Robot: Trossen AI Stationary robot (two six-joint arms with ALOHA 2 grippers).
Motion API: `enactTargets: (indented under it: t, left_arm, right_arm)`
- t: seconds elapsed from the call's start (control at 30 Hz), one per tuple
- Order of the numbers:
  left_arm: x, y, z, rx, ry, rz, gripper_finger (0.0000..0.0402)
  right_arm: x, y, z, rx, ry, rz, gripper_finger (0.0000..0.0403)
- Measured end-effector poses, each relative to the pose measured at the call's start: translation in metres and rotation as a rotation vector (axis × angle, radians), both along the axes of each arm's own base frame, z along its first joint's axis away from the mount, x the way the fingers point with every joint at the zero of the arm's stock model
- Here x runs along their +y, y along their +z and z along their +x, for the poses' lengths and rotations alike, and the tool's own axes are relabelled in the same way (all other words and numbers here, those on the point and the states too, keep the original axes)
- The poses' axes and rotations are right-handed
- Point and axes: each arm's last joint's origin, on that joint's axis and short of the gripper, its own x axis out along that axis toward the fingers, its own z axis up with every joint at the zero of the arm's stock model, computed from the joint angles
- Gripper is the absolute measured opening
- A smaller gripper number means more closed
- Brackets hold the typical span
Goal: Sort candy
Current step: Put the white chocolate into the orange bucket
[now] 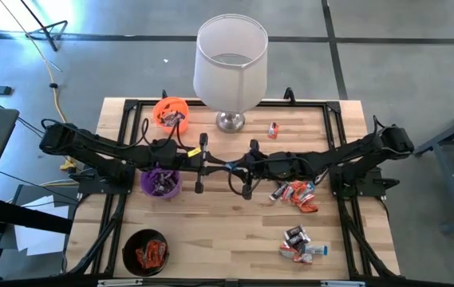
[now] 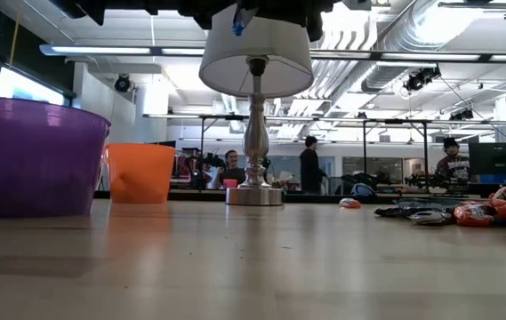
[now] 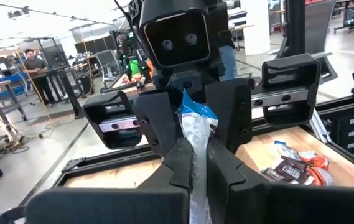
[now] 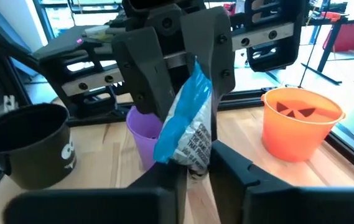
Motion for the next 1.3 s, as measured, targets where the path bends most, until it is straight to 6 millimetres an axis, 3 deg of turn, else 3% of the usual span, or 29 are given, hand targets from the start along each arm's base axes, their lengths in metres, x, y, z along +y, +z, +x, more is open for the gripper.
enactTargets:
  t: [0.4, 0.6, 0.77, 1.0, 1.2, 1.3]
  left_arm:
    - [0.014, -0.006, 0.001, 0.055, 0.111, 0.005, 0.0001]
    - [0.028, -0.006, 0.001, 0.057, 0.182, 0.005, 0.0001]
    - [0.043, -0.005, -0.005, 0.103, 0.312, 0.007, 0.0]
    - [0.045, 0.001, -0.051, 0.338, 0.504, -0.115, 0.0]
    - [0.046, 0.015, -0.106, 0.356, 0.838, -0.173, 0.0]
    - [0.054, 0.02, -0.124, 0.321, 1.006, -0.163, 0.0]
  right_arm:
    - [-0.015, -0.008, -0.003, 0.116, -0.041, -0.035, 0.0155]
    - [-0.024, -0.01, -0.003, 0.139, -0.069, -0.047, 0.0177]
    - [-0.036, -0.005, -0.018, 0.22, -0.141, -0.032, 0.0178]
    - [-0.044, 0.009, -0.051, 0.299, -0.214, 0.089, 0.0178]
    - [-0.048, 0.009, -0.061, 0.344, -0.324, 0.061, 0.0178]
    - [-0.053, 0.009, -0.061, 0.351, -0.362, 0.034, 0.0178]
